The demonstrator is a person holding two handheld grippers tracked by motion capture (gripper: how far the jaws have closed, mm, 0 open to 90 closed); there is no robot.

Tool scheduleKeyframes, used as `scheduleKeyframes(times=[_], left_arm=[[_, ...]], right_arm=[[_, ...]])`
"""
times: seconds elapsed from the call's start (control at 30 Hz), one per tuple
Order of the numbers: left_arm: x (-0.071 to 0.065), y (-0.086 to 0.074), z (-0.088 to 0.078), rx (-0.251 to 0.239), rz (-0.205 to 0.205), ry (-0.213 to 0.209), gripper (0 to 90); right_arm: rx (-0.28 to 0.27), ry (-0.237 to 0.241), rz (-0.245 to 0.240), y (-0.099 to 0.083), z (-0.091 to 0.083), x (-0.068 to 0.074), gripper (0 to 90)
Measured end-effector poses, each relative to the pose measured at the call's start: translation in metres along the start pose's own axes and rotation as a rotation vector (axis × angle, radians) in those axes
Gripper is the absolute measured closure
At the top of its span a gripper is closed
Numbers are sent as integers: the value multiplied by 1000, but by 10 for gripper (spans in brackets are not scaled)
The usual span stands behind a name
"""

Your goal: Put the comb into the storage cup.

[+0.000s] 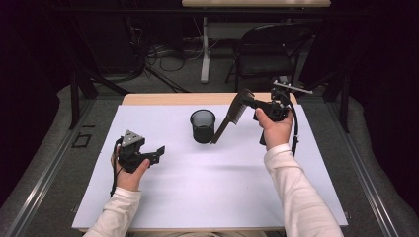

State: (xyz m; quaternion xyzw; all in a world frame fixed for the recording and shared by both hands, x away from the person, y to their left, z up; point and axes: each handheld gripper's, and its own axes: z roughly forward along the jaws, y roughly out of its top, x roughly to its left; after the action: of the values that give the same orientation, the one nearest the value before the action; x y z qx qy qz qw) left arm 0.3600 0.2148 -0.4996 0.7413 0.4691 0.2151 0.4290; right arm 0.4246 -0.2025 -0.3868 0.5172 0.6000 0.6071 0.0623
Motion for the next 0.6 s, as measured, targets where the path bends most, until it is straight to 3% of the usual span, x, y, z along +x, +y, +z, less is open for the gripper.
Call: scheduleKeyframes(times=[0.6], left_arm=[[-4, -1, -4, -34, 33, -2, 162]], right_arm=[[-23, -95, -28, 22, 5, -4, 869]])
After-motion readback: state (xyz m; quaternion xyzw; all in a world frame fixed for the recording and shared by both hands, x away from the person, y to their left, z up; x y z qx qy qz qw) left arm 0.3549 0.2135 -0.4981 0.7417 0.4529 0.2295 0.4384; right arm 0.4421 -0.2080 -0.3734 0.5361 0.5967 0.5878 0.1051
